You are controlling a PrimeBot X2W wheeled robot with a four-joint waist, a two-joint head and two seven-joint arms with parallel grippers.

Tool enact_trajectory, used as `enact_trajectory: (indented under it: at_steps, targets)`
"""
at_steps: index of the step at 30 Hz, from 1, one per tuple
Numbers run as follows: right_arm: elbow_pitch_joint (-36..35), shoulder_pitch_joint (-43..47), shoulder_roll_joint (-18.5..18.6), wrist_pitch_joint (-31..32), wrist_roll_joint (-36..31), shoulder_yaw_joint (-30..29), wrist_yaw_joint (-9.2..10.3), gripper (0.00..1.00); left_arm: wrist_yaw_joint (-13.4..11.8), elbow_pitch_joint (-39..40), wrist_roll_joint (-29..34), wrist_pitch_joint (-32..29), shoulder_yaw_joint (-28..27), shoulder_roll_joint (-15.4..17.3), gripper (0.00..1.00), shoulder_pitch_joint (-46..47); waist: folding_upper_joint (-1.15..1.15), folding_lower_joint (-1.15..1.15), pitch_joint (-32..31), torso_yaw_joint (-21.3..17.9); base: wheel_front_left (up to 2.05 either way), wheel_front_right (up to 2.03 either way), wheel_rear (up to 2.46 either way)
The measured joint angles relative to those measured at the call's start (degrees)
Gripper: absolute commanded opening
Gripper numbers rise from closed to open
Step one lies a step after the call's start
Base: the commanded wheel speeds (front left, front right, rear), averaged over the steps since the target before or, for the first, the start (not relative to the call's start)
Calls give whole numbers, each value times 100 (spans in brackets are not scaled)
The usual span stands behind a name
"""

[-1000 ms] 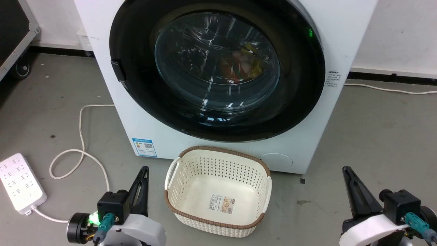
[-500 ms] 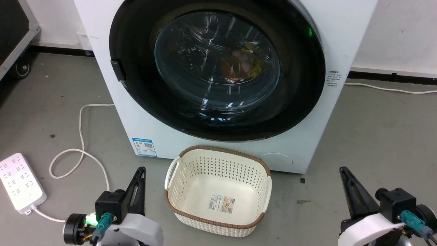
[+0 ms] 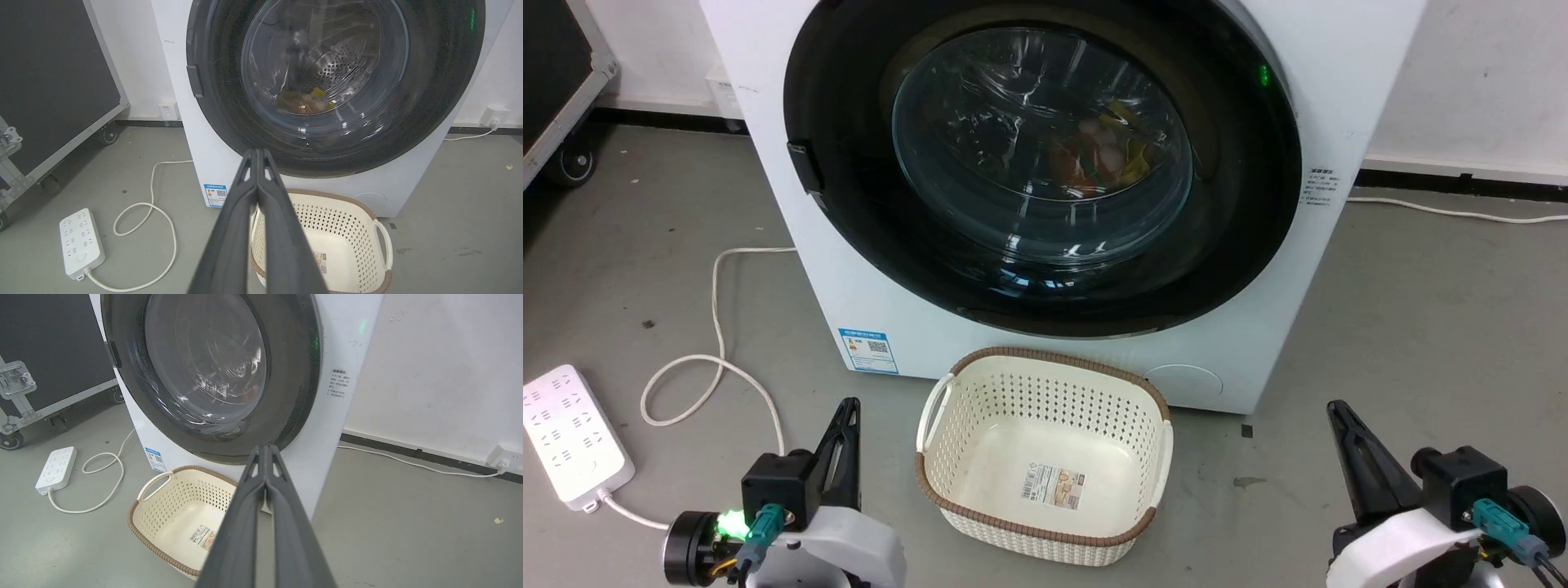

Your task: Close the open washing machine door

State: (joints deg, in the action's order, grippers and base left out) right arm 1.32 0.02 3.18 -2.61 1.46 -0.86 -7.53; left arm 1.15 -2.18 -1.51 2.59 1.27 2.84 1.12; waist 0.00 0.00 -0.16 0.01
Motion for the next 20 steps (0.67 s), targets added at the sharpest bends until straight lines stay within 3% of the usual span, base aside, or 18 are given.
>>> enact_trajectory:
  at_steps: [20]
  targets:
    - [-94,0,-1,252,-102,79,0,0,-99,179,135,-257,-108,0,0,-29,0,0,16,-1,0,0,0]
